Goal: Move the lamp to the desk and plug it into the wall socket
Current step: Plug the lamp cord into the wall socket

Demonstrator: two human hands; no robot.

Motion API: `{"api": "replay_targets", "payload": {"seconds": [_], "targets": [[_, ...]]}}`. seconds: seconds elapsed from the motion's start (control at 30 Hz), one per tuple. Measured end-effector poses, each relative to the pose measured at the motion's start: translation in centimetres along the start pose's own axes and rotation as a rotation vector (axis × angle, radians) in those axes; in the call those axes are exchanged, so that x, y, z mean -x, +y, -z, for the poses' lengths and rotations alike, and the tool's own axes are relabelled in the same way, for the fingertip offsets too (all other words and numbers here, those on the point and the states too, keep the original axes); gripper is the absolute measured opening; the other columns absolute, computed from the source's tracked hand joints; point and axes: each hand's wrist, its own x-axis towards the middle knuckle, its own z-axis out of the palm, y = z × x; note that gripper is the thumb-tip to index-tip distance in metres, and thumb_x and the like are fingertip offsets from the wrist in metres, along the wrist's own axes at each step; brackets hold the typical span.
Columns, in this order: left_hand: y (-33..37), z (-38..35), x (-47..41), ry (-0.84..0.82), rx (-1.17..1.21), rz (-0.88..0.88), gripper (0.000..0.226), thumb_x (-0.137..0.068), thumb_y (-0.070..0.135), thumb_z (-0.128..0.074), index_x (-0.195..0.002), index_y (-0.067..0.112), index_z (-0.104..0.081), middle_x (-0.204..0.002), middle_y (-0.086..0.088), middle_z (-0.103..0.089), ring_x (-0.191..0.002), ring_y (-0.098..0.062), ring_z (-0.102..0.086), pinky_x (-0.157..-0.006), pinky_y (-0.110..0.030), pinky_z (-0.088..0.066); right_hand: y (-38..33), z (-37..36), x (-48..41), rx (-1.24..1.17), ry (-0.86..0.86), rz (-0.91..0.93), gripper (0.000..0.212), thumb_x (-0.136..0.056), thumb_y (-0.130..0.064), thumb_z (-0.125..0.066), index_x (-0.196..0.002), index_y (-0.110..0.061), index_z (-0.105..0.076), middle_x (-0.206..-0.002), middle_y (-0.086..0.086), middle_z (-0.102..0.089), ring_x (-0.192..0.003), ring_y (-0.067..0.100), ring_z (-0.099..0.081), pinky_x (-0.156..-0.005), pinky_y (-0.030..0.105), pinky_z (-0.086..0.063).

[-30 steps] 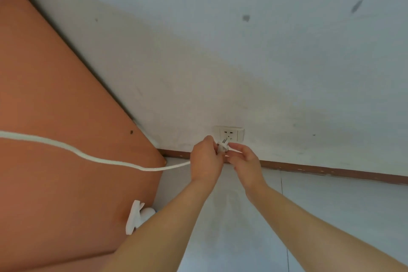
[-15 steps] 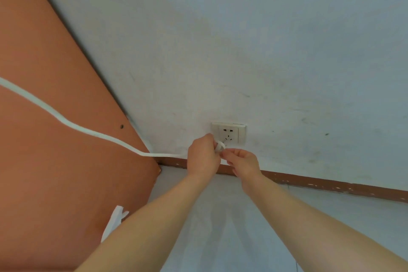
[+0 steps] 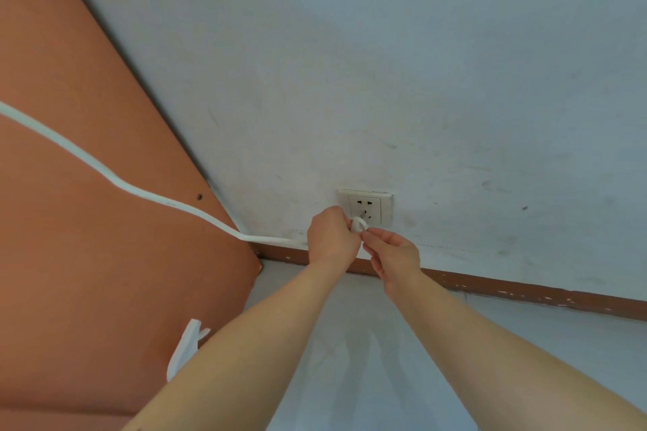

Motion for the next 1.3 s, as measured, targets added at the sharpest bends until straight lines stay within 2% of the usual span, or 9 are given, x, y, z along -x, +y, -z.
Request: {"api": "replay_targets", "payload": {"seconds": [0.2,0.43,0.53,0.67,0.83,0.97,1.07,1.2,1.3], "targets": [[0.0,-0.2,-0.2,0.014,-0.007,0.018,0.015,-0.077,0.01,-0.064,-0.068,0.011,-0.052,-0.072,-0.005,-0.059,-0.067,-0.022,-0.053,-0.047,-0.026,-0.03,0.2,-0.1,-0.5,-0.021,0.002,-0.023,0.018,-0.075,-0.009,-0.075,-0.092,-0.011,-0.069,-0.101,0.009,-0.068,-0.1,0.02,-0.061,-0.083,0.028,-0.046],[0.0,-0.8,0.1,0.042,-0.001,0.03,0.009,-0.078,0.01,-0.064,-0.072,0.007,-0.058,-0.071,-0.004,-0.06,-0.067,-0.021,-0.055,-0.05,-0.026,-0.033,0.3,0.2,-0.8,-0.048,0.004,-0.025,0.012,-0.074,-0.008,-0.075,-0.077,-0.018,-0.069,-0.093,0.007,-0.07,-0.097,0.019,-0.062,-0.081,0.027,-0.045],[-0.1,-1.0,0.4,0.063,0.019,0.025,0.019,-0.08,0.015,-0.067,-0.068,0.01,-0.052,-0.066,0.0,-0.055,-0.063,-0.018,-0.051,-0.049,-0.025,-0.031,0.3,0.6,-0.8,-0.067,-0.024,-0.034,0.013,-0.079,-0.004,-0.069,-0.087,-0.014,-0.072,-0.086,0.001,-0.071,-0.094,0.016,-0.062,-0.077,0.024,-0.044],[0.2,-1.2,0.6,0.088,0.034,0.017,0.029,-0.083,0.021,-0.065,-0.061,0.01,-0.049,-0.051,0.007,-0.042,-0.057,-0.018,-0.048,-0.048,-0.026,-0.03,0.2,1.4,-0.9,-0.044,-0.082,-0.07,0.021,-0.08,-0.001,-0.067,-0.081,-0.022,-0.071,-0.081,-0.008,-0.071,-0.091,0.007,-0.06,-0.085,0.026,-0.04],[0.5,-1.6,0.7,0.135,0.048,0.012,0.027,-0.086,0.027,-0.062,-0.066,0.01,-0.054,-0.055,0.008,-0.046,-0.059,-0.017,-0.05,-0.055,-0.027,-0.035,0.3,1.5,-0.8,-0.021,-0.13,-0.076,0.025,-0.083,0.0,-0.06,-0.094,-0.019,-0.071,-0.093,-0.004,-0.07,-0.086,0.002,-0.057,-0.086,0.025,-0.038],[0.6,-2.0,1.0,0.175,0.079,0.019,0.027,-0.087,0.029,-0.061,-0.069,0.012,-0.052,-0.058,0.01,-0.046,-0.062,-0.016,-0.05,-0.053,-0.026,-0.032,0.4,1.7,-1.0,-0.01,-0.114,-0.056,0.045,-0.081,0.014,-0.044,-0.109,-0.012,-0.069,-0.103,0.0,-0.069,-0.088,0.004,-0.055,-0.084,0.019,-0.038],[0.5,-2.2,0.9,0.187,0.062,0.013,0.025,-0.086,0.026,-0.062,-0.068,0.013,-0.052,-0.06,0.008,-0.049,-0.064,-0.018,-0.051,-0.059,-0.028,-0.037,0.7,1.8,-1.1,-0.009,-0.134,-0.069,0.046,-0.082,0.017,-0.042,-0.1,-0.013,-0.072,-0.103,0.001,-0.069,-0.094,0.01,-0.057,-0.082,0.02,-0.038],[0.6,-2.5,1.0,0.212,0.046,0.015,0.026,-0.088,0.027,-0.059,-0.068,0.012,-0.051,-0.057,0.007,-0.048,-0.063,-0.021,-0.053,-0.057,-0.028,-0.036,0.7,1.7,-1.1,-0.004,-0.135,-0.051,0.049,-0.083,0.017,-0.041,-0.081,-0.021,-0.071,-0.106,0.003,-0.071,-0.088,0.009,-0.054,-0.072,0.017,-0.034],[0.6,-2.8,1.1,0.242,0.015,-0.001,0.023,-0.088,0.026,-0.056,-0.075,0.008,-0.056,-0.068,-0.002,-0.061,-0.07,-0.025,-0.059,-0.058,-0.032,-0.042,0.7,1.7,-1.1,-0.041,-0.122,-0.055,0.052,-0.083,0.018,-0.04,-0.077,-0.023,-0.071,-0.11,0.005,-0.071,-0.085,0.012,-0.051,-0.073,0.019,-0.037]]}}
